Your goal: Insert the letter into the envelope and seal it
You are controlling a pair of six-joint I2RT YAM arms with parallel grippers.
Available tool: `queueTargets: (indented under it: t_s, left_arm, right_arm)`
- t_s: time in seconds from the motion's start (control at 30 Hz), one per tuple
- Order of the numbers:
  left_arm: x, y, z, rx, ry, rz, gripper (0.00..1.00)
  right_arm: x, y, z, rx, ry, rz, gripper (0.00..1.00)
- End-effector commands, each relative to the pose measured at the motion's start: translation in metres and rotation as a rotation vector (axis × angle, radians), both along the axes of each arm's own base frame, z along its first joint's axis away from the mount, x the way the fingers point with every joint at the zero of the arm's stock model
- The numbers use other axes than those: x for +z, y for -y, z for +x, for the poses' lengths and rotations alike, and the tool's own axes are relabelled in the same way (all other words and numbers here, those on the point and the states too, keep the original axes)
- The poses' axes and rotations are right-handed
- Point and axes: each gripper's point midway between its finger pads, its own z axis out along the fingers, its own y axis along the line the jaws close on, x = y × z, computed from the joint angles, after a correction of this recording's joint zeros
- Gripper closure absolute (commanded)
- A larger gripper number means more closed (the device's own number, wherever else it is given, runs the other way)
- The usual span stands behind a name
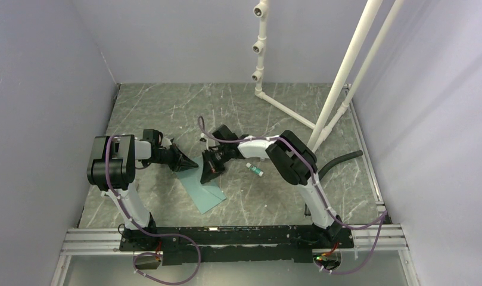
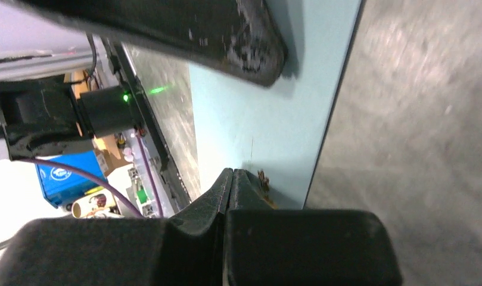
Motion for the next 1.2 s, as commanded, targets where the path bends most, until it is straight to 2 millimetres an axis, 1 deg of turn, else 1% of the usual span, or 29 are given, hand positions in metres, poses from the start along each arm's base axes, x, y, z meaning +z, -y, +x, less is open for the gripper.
queueTargets:
  t_s: [0.0, 0.1, 0.27, 0.37, 0.43, 0.47, 0.53, 0.63, 0.67, 0.7, 0.77, 0.83, 0.87, 0.93, 0.97, 1.03, 1.1, 1.17]
  left_arm:
    - [-0.026, -0.011, -0.012, 0.010, -0.096, 0.106, 0.98]
    - [-0.024, -0.012, -0.008, 0.007, -0.089, 0.112, 0.98]
    - [-0.025, -0.012, -0.007, 0.004, -0.094, 0.112, 0.98]
    - [-0.024, -0.012, -0.006, 0.003, -0.090, 0.110, 0.98]
    - [-0.021, -0.012, -0.003, 0.001, -0.077, 0.110, 0.98]
    - [-0.018, -0.011, -0.001, -0.002, -0.064, 0.108, 0.97]
    - [-0.001, -0.008, 0.009, -0.009, 0.007, 0.092, 0.98]
    - [0.036, 0.000, 0.024, -0.059, 0.156, 0.075, 0.97]
    - [0.051, 0.003, 0.030, -0.078, 0.211, 0.076, 0.96]
    - [0.066, 0.006, 0.033, -0.095, 0.260, 0.078, 0.93]
    - [0.095, 0.006, 0.039, -0.116, 0.357, 0.095, 0.85]
    - [0.120, 0.002, 0.042, -0.109, 0.434, 0.138, 0.77]
    - [0.126, -0.005, 0.042, -0.088, 0.455, 0.191, 0.71]
    - [0.133, -0.018, 0.041, -0.047, 0.489, 0.294, 0.63]
    - [0.136, -0.025, 0.038, -0.025, 0.507, 0.346, 0.58]
    - [0.140, -0.045, 0.035, 0.034, 0.528, 0.469, 0.47]
    - [0.145, -0.063, 0.030, 0.090, 0.547, 0.575, 0.33]
    - [0.151, -0.080, 0.026, 0.139, 0.561, 0.673, 0.18]
  right_arm:
    - [-0.022, 0.040, -0.027, 0.049, -0.008, -0.104, 1.00]
    - [-0.026, 0.056, -0.037, 0.048, -0.019, -0.128, 1.00]
    - [-0.030, 0.076, -0.043, 0.030, -0.007, -0.186, 1.00]
    - [-0.026, 0.082, -0.045, 0.028, 0.009, -0.205, 1.00]
    - [-0.019, 0.085, -0.040, 0.020, 0.052, -0.221, 1.00]
    - [-0.011, 0.084, -0.036, 0.015, 0.081, -0.216, 1.00]
    - [0.012, 0.080, -0.027, 0.006, 0.154, -0.183, 1.00]
    - [0.066, 0.071, -0.009, -0.034, 0.296, -0.096, 1.00]
    - [0.083, 0.071, -0.002, -0.061, 0.351, -0.079, 1.00]
    - [0.099, 0.072, 0.007, -0.097, 0.408, -0.073, 1.00]
    - [0.121, 0.083, 0.027, -0.190, 0.516, -0.107, 0.99]
    - [0.132, 0.100, 0.046, -0.280, 0.600, -0.179, 0.93]
    - [0.135, 0.115, 0.059, -0.346, 0.642, -0.244, 0.89]
    - [0.132, 0.142, 0.075, -0.428, 0.659, -0.370, 0.78]
    - [0.131, 0.154, 0.082, -0.457, 0.669, -0.421, 0.73]
    - [0.128, 0.176, 0.091, -0.498, 0.709, -0.516, 0.59]
    - [0.125, 0.188, 0.095, -0.508, 0.731, -0.573, 0.48]
    - [0.119, 0.200, 0.095, -0.517, 0.729, -0.632, 0.40]
